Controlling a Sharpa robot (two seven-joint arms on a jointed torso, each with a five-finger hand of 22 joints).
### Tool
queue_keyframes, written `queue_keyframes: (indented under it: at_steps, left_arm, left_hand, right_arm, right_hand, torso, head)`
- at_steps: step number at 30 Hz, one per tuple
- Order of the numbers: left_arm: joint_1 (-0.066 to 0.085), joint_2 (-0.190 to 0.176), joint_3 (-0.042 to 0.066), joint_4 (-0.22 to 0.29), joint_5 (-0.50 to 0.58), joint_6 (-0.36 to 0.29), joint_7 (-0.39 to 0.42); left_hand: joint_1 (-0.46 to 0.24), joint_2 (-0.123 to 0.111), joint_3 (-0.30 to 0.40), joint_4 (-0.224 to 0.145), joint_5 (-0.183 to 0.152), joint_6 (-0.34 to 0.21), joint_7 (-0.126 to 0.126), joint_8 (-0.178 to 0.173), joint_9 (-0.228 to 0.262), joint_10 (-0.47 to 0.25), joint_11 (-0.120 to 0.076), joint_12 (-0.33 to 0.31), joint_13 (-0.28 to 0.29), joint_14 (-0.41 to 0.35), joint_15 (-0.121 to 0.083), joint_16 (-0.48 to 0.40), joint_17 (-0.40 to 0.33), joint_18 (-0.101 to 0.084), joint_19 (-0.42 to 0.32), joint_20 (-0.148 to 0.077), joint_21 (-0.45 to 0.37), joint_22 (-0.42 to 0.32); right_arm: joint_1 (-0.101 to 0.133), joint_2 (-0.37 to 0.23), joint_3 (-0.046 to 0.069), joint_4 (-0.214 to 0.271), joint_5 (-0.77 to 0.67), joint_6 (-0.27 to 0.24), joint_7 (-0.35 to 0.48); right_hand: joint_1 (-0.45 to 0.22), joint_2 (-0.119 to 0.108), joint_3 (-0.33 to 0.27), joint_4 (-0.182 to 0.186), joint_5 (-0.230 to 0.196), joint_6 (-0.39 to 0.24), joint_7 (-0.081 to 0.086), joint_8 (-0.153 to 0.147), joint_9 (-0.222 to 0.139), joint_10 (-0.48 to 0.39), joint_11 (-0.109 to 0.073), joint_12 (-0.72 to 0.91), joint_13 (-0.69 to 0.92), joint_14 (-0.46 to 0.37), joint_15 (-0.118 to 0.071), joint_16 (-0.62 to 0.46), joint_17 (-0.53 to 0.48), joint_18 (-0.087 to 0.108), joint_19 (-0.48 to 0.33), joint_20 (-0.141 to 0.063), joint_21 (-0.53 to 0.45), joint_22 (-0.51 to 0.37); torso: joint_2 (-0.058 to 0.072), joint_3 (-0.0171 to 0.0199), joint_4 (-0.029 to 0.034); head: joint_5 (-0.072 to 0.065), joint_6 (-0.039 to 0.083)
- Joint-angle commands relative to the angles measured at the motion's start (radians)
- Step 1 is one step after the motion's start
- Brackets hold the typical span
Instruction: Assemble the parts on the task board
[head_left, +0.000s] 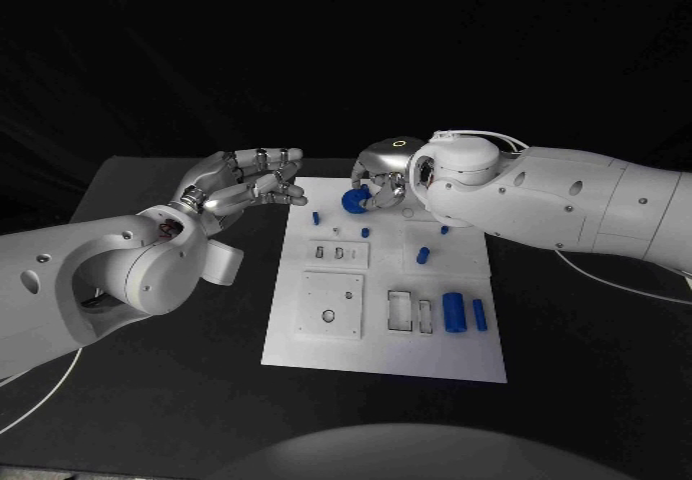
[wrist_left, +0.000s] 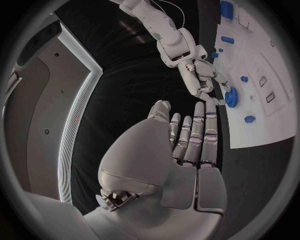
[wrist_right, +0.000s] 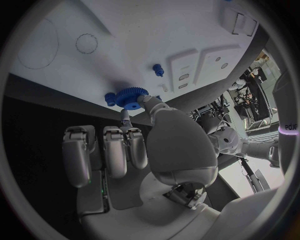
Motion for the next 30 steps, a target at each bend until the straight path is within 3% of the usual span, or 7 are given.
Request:
queue_keyframes:
  at_steps: [1, 13, 17, 20, 25, 28, 30]
  left_arm:
    - [0.0, 0.002, 0.001, 0.002, -0.004, 0.013, 0.005]
    - [0.0, 0.004, 0.001, 0.0, -0.004, 0.014, 0.003]
    - [0.0, 0.004, 0.001, -0.002, -0.004, 0.014, 0.002]
    - [0.0, 0.004, 0.0, -0.003, -0.004, 0.015, 0.002]
    - [0.0, 0.001, 0.0, -0.003, -0.004, 0.015, 0.004]
    - [0.0, -0.001, 0.0, -0.003, -0.004, 0.015, 0.005]
    - [0.0, -0.003, 0.0, -0.003, -0.004, 0.015, 0.005]
  left_hand:
    - [0.007, -0.001, 0.004, 0.001, 0.006, 0.002, 0.006, 0.004, 0.001, 0.0, 0.005, 0.005, -0.001, -0.005, 0.002, 0.005, -0.001, 0.005, -0.008, 0.0, -0.001, 0.001]
    - [0.008, -0.002, 0.005, 0.001, 0.007, 0.002, 0.007, 0.005, 0.001, 0.001, 0.005, 0.006, -0.001, -0.005, 0.002, 0.006, -0.002, 0.005, -0.009, 0.0, 0.0, 0.001]
    - [0.008, -0.002, 0.005, 0.001, 0.007, 0.002, 0.007, 0.005, 0.001, 0.001, 0.005, 0.006, -0.001, -0.005, 0.002, 0.006, -0.002, 0.005, -0.009, 0.0, 0.0, 0.001]
    - [0.008, -0.002, 0.005, 0.001, 0.007, 0.002, 0.007, 0.005, 0.001, 0.001, 0.005, 0.006, -0.001, -0.005, 0.002, 0.006, -0.002, 0.005, -0.009, 0.0, 0.0, 0.001]
    - [0.008, -0.002, 0.005, 0.001, 0.007, 0.002, 0.007, 0.005, 0.001, 0.001, 0.005, 0.006, -0.001, -0.005, 0.002, 0.006, -0.002, 0.005, -0.009, 0.0, 0.0, 0.001]
    - [0.008, -0.003, 0.005, 0.001, 0.007, 0.001, 0.007, 0.005, 0.0, 0.001, 0.006, 0.006, -0.001, -0.005, 0.002, 0.006, -0.002, 0.005, -0.009, 0.0, 0.0, 0.002]
    - [0.008, -0.003, 0.005, 0.001, 0.007, 0.001, 0.007, 0.005, 0.0, 0.001, 0.006, 0.006, -0.001, -0.005, 0.002, 0.006, -0.002, 0.005, -0.009, 0.0, 0.0, 0.002]
  right_arm:
    - [-0.003, 0.002, -0.002, -0.002, -0.004, 0.044, -0.004]
    - [-0.006, -0.003, -0.002, -0.002, -0.007, 0.04, 0.013]
    - [-0.007, -0.007, -0.002, -0.001, -0.007, 0.021, 0.019]
    - [-0.008, -0.02, -0.002, 0.005, -0.006, -0.037, 0.044]
    - [-0.01, -0.056, -0.002, 0.023, 0.016, -0.154, 0.094]
    - [-0.01, -0.089, -0.002, 0.044, 0.032, -0.205, 0.115]
    - [-0.008, -0.123, -0.002, 0.067, 0.045, -0.233, 0.124]
  right_hand:
    - [-0.002, -0.015, 0.005, -0.001, -0.023, -0.026, 0.001, -0.022, -0.024, 0.107, 0.008, 0.004, 0.263, 0.104, 0.007, 0.003, 0.263, -0.003, 0.044, 0.007, -0.008, 0.238]
    - [-0.017, -0.023, -0.016, -0.007, -0.119, -0.046, 0.0, -0.022, -0.075, 0.107, 0.007, 0.004, 0.263, 0.104, 0.006, 0.003, 0.263, -0.001, 0.04, 0.006, -0.014, 0.236]
    - [-0.026, -0.017, -0.036, -0.004, -0.22, -0.035, -0.001, -0.02, -0.092, 0.107, 0.006, 0.004, 0.263, 0.104, 0.005, 0.003, 0.263, -0.001, 0.039, 0.006, -0.015, 0.236]
    - [-0.035, -0.012, -0.055, 0.005, -0.291, -0.031, -0.002, -0.02, -0.102, 0.107, 0.006, 0.004, 0.263, 0.104, 0.006, 0.003, 0.263, -0.001, 0.04, 0.006, -0.015, 0.236]
    - [-0.055, -0.003, -0.081, 0.03, -0.352, -0.03, -0.007, -0.02, -0.114, 0.107, 0.001, 0.004, 0.263, 0.104, 0.004, 0.003, 0.263, -0.001, 0.039, 0.004, -0.016, 0.236]
    - [-0.061, 0.003, -0.088, 0.041, -0.355, -0.023, -0.011, -0.017, -0.117, 0.107, -0.002, 0.004, 0.263, 0.104, 0.003, 0.003, 0.263, -0.001, 0.039, 0.004, -0.016, 0.236]
    - [-0.052, 0.012, -0.087, 0.044, -0.304, -0.012, -0.015, -0.013, -0.119, 0.107, -0.005, 0.004, 0.263, 0.104, 0.001, 0.003, 0.263, -0.001, 0.04, 0.002, -0.016, 0.236]
  torso:
    - [0.001, 0.0002, -0.0004]
    - [0.001, 0.0013, -0.0013]
    - [0.001, 0.0016, -0.0013]
    - [0.001, 0.0017, -0.0006]
    - [0.001, 0.001, -0.0019]
    - [0.002, 0.0017, -0.0015]
    - [0.003, 0.0019, -0.0023]
  head:
    - [0.001, 0.0]
    - [0.003, -0.001]
    - [0.005, -0.001]
    - [0.006, 0.0]
    - [0.008, 0.007]
    - [0.009, 0.009]
    - [0.011, 0.01]
